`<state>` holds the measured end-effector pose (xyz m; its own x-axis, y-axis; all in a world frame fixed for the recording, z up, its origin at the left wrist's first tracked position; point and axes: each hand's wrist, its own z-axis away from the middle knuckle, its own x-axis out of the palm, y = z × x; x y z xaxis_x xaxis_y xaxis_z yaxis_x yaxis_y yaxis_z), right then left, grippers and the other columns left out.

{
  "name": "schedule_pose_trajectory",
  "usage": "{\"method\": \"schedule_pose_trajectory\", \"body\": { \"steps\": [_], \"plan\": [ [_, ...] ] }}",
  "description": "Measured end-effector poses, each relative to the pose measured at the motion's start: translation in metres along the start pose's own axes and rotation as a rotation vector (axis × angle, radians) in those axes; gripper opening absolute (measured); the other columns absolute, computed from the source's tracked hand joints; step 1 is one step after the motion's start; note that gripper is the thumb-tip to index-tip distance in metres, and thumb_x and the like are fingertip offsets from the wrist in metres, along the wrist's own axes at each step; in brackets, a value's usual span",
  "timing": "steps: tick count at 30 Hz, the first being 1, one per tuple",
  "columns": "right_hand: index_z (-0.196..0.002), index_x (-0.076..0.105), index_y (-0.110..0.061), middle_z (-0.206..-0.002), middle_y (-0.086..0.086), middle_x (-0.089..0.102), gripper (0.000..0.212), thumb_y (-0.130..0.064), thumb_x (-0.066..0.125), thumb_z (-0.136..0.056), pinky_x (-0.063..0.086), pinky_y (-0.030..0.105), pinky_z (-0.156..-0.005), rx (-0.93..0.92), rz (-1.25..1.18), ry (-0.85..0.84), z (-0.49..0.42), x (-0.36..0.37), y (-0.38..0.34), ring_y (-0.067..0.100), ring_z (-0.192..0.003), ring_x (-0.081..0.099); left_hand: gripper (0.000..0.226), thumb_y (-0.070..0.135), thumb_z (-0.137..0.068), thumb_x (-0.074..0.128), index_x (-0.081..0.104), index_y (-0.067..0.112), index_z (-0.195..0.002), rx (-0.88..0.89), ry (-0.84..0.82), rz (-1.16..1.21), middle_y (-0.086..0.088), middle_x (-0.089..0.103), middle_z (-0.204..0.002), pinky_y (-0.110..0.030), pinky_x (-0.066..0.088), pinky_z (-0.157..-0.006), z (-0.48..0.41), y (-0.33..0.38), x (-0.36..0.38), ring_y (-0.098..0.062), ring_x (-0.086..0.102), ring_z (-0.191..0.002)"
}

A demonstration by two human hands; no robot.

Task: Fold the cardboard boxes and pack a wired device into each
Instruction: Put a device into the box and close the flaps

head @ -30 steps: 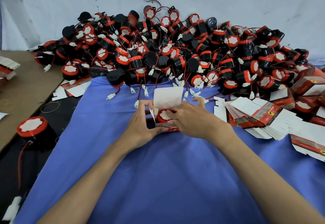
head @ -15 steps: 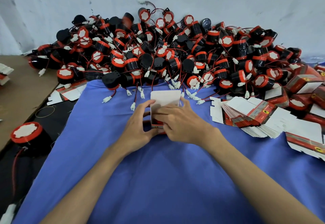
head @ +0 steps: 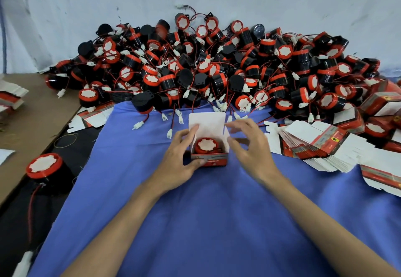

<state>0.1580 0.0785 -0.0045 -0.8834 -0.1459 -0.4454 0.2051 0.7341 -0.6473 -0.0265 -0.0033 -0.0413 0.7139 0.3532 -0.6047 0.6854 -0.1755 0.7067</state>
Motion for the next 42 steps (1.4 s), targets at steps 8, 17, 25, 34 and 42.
{"method": "schedule_pose_trajectory", "body": {
  "steps": [8, 17, 25, 34, 42],
  "plan": [
    [-0.119, 0.066, -0.006, -0.118, -0.005, 0.062, 0.028, -0.007, 0.057, -0.093, 0.038, 0.011, -0.097, -0.004, 0.028, -0.119, 0.017, 0.015, 0.007, 0.012, -0.111, 0.056, 0.044, 0.042, -0.093, 0.043, 0.051, 0.028, -0.133, -0.067, 0.032, 0.196, 0.013, 0.043, -0.124, -0.006, 0.04, -0.089, 0.0, 0.014, 0.002, 0.017, 0.044, -0.111],
    [-0.12, 0.065, -0.009, -0.116, -0.003, 0.064, 0.026, -0.016, 0.052, -0.098, 0.039, 0.023, -0.095, -0.077, 0.249, -0.238, 0.019, 0.015, 0.006, 0.02, -0.105, 0.053, 0.02, 0.008, -0.096, 0.058, 0.072, 0.009, -0.109, -0.021, 0.184, 0.107, 0.008, 0.059, -0.111, -0.011, 0.045, -0.083, -0.003, 0.016, 0.005, -0.002, 0.056, -0.101],
    [-0.131, 0.028, -0.057, -0.092, -0.021, 0.072, 0.039, -0.04, 0.043, -0.099, 0.042, 0.007, -0.079, 0.275, -0.252, -0.142, 0.016, 0.016, 0.002, -0.007, -0.089, 0.06, 0.066, 0.0, -0.088, 0.066, 0.034, 0.044, -0.123, -0.015, 0.272, 0.362, 0.015, 0.054, -0.126, -0.013, 0.047, -0.088, 0.001, 0.02, 0.004, 0.002, 0.06, -0.107],
    [-0.091, 0.064, -0.029, -0.087, -0.02, 0.069, 0.011, -0.02, 0.057, -0.094, 0.047, 0.009, -0.069, 0.282, -0.439, -0.04, 0.018, 0.019, 0.001, -0.004, -0.086, 0.063, 0.027, 0.036, -0.091, 0.055, 0.065, 0.018, -0.108, 0.015, 0.186, 0.271, 0.008, 0.066, -0.108, -0.019, 0.048, -0.087, 0.003, 0.022, 0.002, -0.006, 0.062, -0.102],
    [-0.099, 0.068, -0.035, -0.104, -0.007, 0.071, 0.021, -0.018, 0.057, -0.095, 0.049, 0.015, -0.08, 0.302, -0.463, -0.087, 0.019, 0.02, -0.003, 0.002, -0.095, 0.066, 0.025, 0.031, -0.092, 0.048, 0.065, 0.022, -0.107, 0.02, 0.187, 0.273, 0.011, 0.065, -0.106, -0.019, 0.048, -0.087, 0.002, 0.023, -0.001, -0.002, 0.06, -0.101]
  ]
}}
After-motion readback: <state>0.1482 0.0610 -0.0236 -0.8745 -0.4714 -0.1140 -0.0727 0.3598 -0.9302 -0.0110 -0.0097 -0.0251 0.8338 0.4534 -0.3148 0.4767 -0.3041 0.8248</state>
